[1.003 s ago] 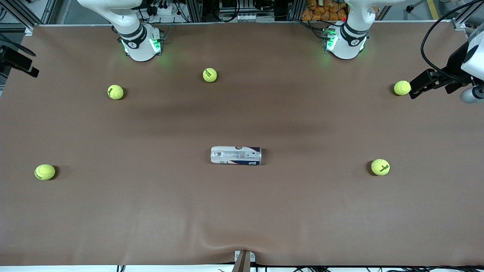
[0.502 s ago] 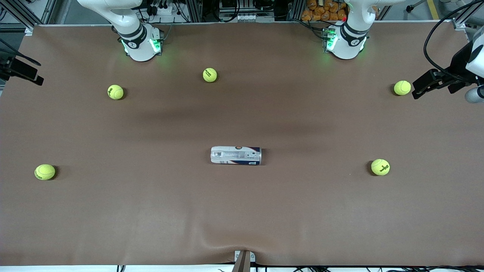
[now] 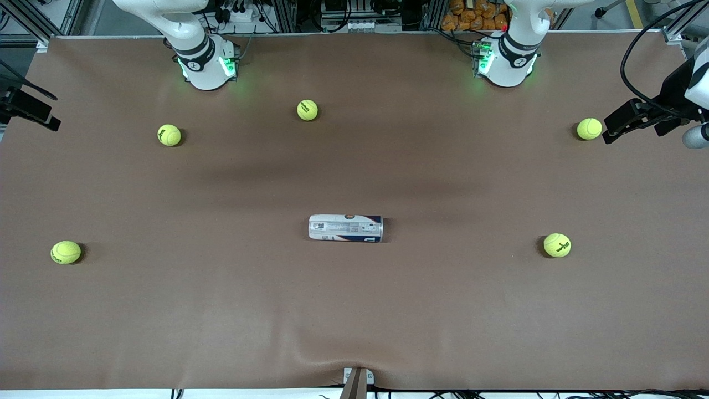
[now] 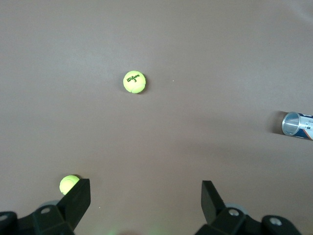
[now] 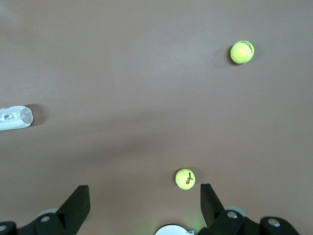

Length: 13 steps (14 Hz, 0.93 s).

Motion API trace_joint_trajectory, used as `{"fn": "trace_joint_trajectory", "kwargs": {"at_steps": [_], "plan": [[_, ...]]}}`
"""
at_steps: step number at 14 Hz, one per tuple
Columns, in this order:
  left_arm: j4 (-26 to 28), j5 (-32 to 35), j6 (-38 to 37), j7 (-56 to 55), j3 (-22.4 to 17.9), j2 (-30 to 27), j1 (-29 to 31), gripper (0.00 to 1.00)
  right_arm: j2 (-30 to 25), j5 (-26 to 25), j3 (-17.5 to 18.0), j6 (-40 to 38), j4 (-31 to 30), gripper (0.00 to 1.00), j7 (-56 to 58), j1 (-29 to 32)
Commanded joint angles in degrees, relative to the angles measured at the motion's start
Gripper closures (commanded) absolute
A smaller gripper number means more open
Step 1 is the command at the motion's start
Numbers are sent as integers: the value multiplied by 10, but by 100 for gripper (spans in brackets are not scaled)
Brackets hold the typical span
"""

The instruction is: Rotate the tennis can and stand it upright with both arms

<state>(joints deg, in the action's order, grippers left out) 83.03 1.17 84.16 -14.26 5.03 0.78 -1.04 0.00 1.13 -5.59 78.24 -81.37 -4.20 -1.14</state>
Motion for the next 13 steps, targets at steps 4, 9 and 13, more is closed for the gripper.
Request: {"fn": "trace_joint_trajectory", "kwargs": {"at_steps": [4, 9, 13], "plan": [[3, -8, 2, 3, 1, -5, 20, 0, -3, 5, 6, 5, 0, 0, 59, 11], [1, -3, 1, 8, 0, -3, 22, 0, -3, 9, 7, 10, 0, 0, 59, 11], [-2, -1, 2, 9, 0, -1, 23, 0, 4, 9, 7, 7, 0, 0, 62, 9]]}}
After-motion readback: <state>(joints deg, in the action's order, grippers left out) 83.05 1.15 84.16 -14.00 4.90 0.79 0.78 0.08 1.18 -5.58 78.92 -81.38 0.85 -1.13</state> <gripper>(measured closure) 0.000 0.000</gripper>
